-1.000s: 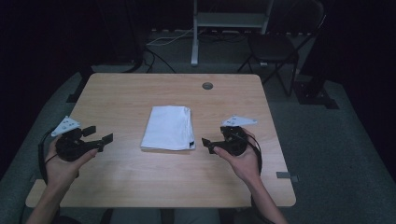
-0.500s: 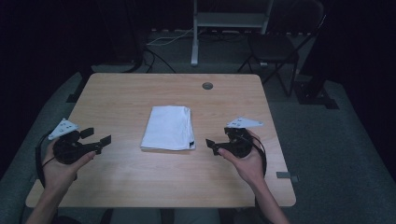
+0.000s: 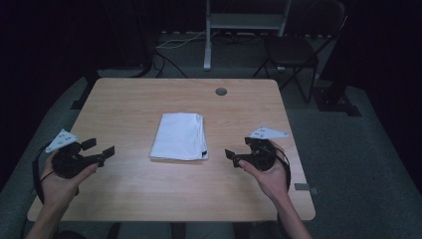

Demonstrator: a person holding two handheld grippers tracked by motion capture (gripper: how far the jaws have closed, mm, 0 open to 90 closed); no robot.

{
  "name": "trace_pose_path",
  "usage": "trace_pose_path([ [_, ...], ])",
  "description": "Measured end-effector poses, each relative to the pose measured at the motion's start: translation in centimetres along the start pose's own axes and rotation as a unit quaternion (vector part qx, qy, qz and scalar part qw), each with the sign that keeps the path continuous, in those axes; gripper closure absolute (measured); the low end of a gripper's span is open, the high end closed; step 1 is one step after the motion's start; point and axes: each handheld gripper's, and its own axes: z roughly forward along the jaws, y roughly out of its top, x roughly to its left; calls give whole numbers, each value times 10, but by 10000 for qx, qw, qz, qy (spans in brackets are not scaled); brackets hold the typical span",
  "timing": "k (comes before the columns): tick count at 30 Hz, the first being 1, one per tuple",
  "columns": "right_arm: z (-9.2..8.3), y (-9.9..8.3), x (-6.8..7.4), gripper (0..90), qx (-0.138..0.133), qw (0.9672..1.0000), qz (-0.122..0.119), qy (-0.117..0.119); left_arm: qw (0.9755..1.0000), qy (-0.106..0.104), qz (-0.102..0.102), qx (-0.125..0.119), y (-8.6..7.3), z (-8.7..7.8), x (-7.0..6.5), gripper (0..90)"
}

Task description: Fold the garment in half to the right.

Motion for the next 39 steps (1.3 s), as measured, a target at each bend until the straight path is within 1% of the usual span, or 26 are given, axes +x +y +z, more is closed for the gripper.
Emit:
trace_pose_path([
  [2, -1, -1, 0, 132, 4, 10000, -24, -8, 10000, 8, 6, -4, -1, -2, 1, 211],
  [4, -2, -2, -1, 132, 5, 10000, -13, -11, 10000, 21, -30, -28, -2, -2, 2, 211],
  [12, -7, -5, -2, 132, 2, 10000, 10, -40, 10000, 60, -41, -44, -6, -7, 6, 212],
  [18, -12, -8, -5, 132, -40, 10000, 19, -85, 9998, 103, -142, -107, -8, -12, 13, 212],
  [25, -18, -13, -8, 132, -38, 9999, 61, -131, 9997, 144, -142, -102, -12, -15, 17, 212],
  [27, -20, -14, -9, 132, -67, 9998, 47, -156, 9996, 171, -183, -132, -13, -17, 19, 211],
  [30, -23, -15, -10, 132, -79, 9998, 86, -167, 9995, 183, -227, -150, -14, -18, 21, 211],
  [33, -25, -17, -12, 132, -78, 9998, 85, -189, 9995, 205, -207, -133, -16, -18, 22, 211],
  [39, -29, -23, -15, 132, -91, 9996, 151, -231, 9993, 216, -249, -154, -21, -19, 25, 212],
])
